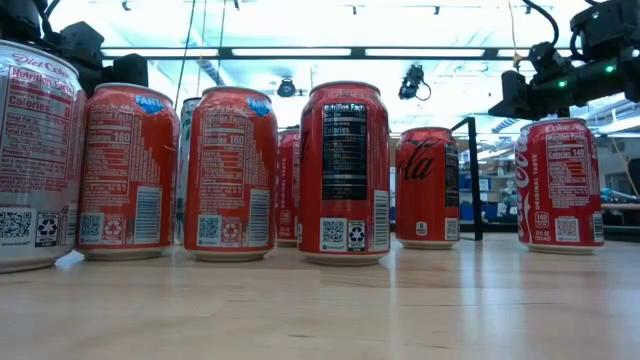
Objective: Place canned beverage on shelf
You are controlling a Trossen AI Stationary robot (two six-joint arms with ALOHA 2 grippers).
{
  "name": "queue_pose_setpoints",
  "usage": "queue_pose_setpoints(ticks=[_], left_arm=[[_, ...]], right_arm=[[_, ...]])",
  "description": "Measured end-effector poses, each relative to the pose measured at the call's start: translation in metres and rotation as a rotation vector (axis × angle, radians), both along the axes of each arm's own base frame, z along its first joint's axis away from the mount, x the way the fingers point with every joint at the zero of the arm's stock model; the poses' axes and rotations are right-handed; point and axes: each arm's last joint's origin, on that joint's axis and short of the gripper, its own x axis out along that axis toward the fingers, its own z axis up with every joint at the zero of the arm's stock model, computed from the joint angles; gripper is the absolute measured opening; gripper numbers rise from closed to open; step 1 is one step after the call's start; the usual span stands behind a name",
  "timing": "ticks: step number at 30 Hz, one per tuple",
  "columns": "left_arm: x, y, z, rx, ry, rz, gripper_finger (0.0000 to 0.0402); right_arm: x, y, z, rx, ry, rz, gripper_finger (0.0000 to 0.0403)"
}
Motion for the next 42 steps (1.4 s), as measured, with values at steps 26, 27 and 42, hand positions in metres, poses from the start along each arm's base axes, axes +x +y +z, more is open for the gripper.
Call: queue_pose_setpoints(ticks=[26, 27, 42], left_arm=[[0.0, 0.0, 0.001, 0.004, -0.023, -0.012, 0.0041], [0.0, 0.0, 0.004, 0.007, -0.066, -0.03, 0.0041], [0.01, -0.012, 0.014, 0.008, -0.358, -0.669, 0.0041]], right_arm=[[0.0, 0.0, 0.0, 0.0, 0.0, 0.0, 0.0059], [0.0, 0.0, 0.0, 0.0, 0.0, 0.0, 0.0059], [0.0, 0.0, 0.002, 0.011, -0.056, 0.005, 0.0059]])
